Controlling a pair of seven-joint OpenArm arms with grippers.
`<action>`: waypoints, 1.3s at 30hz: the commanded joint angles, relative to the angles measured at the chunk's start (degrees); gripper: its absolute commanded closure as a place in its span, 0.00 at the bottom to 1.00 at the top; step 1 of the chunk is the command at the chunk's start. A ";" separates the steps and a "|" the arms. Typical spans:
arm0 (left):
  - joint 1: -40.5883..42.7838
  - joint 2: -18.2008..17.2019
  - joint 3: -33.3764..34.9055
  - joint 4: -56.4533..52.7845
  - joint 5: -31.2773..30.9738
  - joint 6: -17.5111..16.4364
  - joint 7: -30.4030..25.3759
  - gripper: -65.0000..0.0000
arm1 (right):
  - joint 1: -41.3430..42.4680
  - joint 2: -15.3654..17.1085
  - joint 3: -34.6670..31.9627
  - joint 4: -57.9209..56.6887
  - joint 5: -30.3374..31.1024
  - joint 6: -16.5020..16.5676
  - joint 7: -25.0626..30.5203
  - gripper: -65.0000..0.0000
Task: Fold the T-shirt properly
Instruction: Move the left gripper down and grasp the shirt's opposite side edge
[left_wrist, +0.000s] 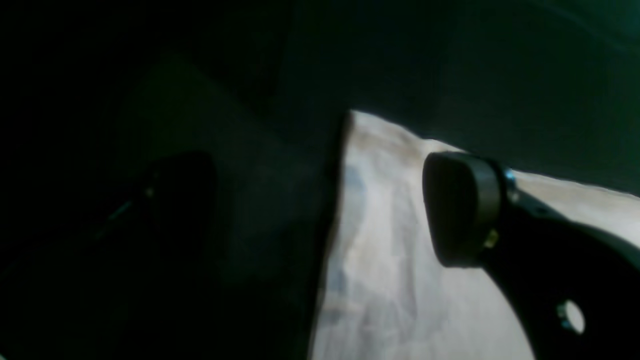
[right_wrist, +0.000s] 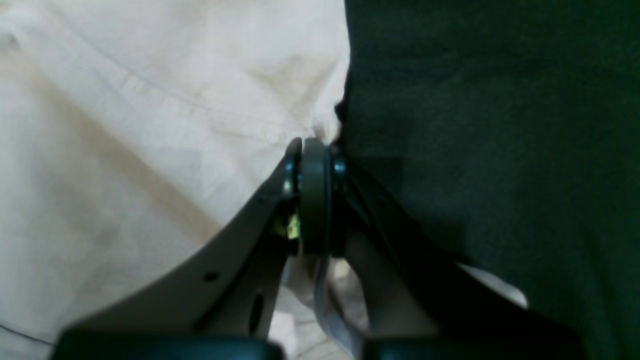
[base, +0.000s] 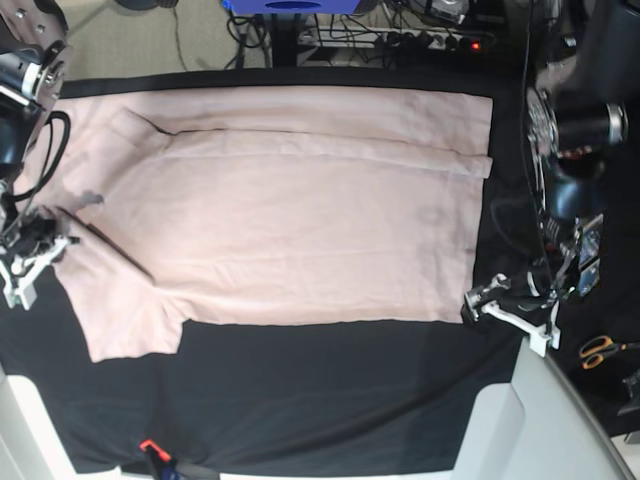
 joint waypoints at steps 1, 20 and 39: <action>-3.31 -0.53 0.96 -2.03 -0.50 -0.36 -2.43 0.02 | 1.38 1.18 0.12 1.00 0.60 0.08 0.95 1.00; -5.86 5.71 7.90 -14.17 -1.03 -0.36 -7.70 0.02 | 1.29 1.35 0.21 1.09 0.60 0.08 1.04 1.00; -1.38 5.36 8.08 -13.81 -0.59 -0.36 -13.07 1.00 | 1.20 1.18 0.21 1.09 0.60 0.08 1.31 1.00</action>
